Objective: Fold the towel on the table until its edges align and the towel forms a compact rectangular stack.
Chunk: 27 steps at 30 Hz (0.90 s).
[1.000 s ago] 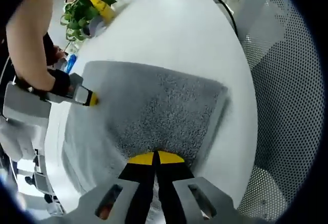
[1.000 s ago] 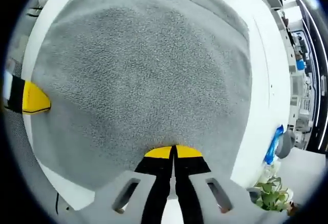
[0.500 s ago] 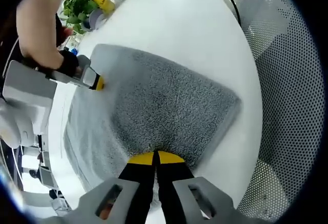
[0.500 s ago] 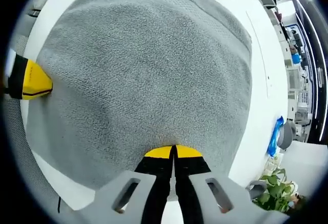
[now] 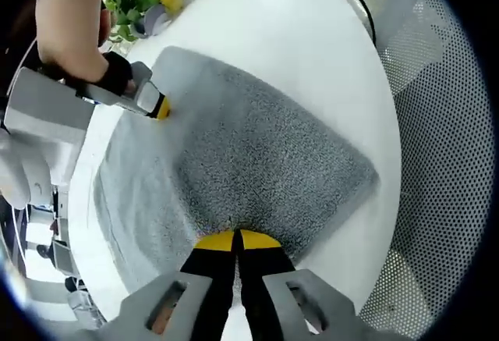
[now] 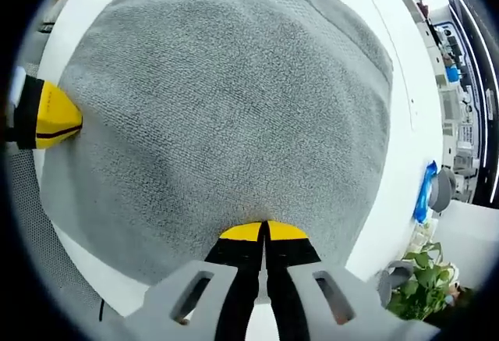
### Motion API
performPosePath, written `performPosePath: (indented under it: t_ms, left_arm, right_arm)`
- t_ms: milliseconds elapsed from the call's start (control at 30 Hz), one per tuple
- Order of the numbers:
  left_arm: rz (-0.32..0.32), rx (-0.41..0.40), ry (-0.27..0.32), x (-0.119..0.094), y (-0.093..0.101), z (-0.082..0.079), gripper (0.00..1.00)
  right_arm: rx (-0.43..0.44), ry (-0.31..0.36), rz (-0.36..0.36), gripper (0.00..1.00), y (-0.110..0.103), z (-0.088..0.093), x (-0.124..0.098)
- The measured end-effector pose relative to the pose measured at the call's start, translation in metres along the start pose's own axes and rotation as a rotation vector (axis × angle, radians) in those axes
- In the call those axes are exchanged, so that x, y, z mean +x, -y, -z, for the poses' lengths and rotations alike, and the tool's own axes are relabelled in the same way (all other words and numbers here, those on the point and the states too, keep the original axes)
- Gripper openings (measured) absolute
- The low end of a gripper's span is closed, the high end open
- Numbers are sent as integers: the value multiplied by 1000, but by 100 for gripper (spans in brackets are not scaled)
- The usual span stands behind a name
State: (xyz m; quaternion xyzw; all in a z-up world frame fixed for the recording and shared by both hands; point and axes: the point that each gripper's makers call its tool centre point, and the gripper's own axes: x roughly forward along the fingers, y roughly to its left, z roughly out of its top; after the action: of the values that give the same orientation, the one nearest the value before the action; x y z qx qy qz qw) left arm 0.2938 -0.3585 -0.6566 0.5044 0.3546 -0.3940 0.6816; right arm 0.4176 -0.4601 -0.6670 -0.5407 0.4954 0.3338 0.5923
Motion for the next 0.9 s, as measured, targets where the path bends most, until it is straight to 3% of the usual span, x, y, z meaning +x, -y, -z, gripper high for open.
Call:
performPosePath:
  t_ms: [133, 567, 667, 900]
  left_arm:
    - [-3, -10, 0, 0, 0, 2, 0]
    - [-38, 55, -30, 1, -3, 3, 0]
    - [-80, 84, -46, 4, -10, 8, 1]
    - [-94, 94, -60, 3, -11, 8, 1]
  right_arm:
    - [29, -1, -5, 0, -1, 2, 0]
    - [135, 97, -52, 0, 0, 4, -3]
    - [80, 106, -22, 0, -3, 3, -3]
    - [-95, 68, 45, 0, -4, 3, -4]
